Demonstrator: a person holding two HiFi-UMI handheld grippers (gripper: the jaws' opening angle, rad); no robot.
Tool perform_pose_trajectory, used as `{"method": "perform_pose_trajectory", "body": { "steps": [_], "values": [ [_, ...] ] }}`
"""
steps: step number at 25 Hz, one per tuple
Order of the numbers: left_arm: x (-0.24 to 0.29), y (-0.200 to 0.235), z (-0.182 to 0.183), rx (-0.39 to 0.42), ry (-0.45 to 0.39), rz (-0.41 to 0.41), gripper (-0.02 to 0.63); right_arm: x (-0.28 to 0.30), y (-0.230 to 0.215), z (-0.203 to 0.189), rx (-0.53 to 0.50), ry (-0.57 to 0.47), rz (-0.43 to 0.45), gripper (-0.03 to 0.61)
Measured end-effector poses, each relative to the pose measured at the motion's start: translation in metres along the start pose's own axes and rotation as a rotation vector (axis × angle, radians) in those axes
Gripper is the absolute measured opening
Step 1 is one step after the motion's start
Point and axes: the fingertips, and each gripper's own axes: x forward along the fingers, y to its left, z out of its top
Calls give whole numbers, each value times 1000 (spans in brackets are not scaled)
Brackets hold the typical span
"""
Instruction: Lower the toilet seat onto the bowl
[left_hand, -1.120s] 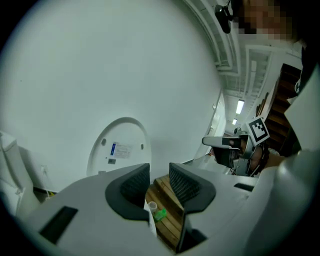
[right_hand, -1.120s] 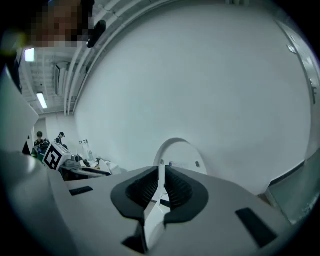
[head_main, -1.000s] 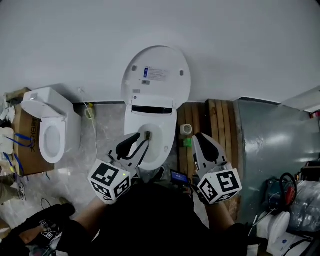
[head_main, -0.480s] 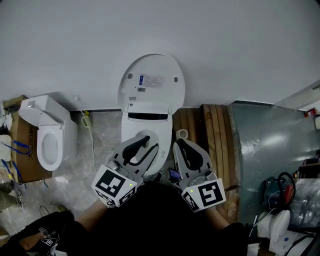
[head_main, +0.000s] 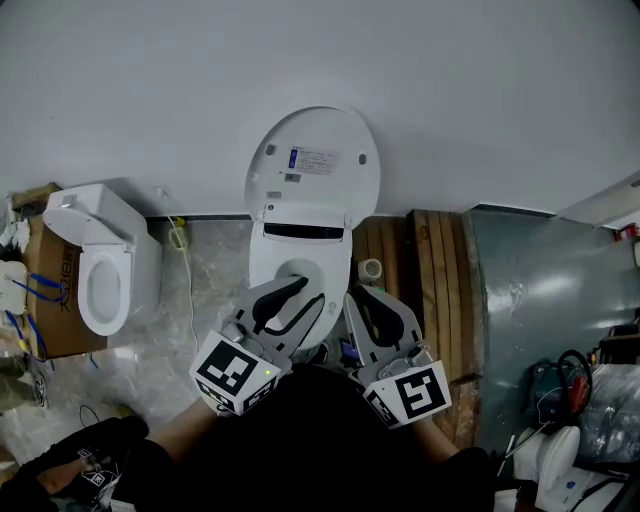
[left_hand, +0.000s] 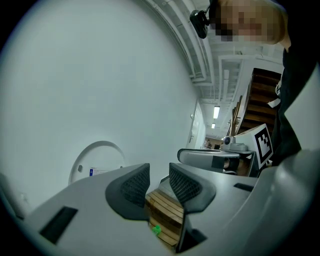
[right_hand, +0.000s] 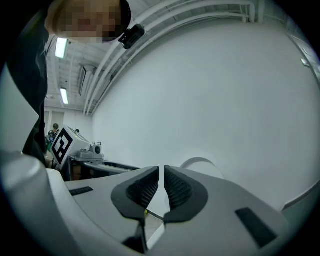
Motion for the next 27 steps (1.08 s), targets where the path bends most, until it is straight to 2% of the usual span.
{"method": "perform_pose_trajectory", "body": {
  "steps": [27],
  "values": [
    [-3,-3,3,6,3,20,130,-5,-6,1,25,7,10,54]
  ]
}}
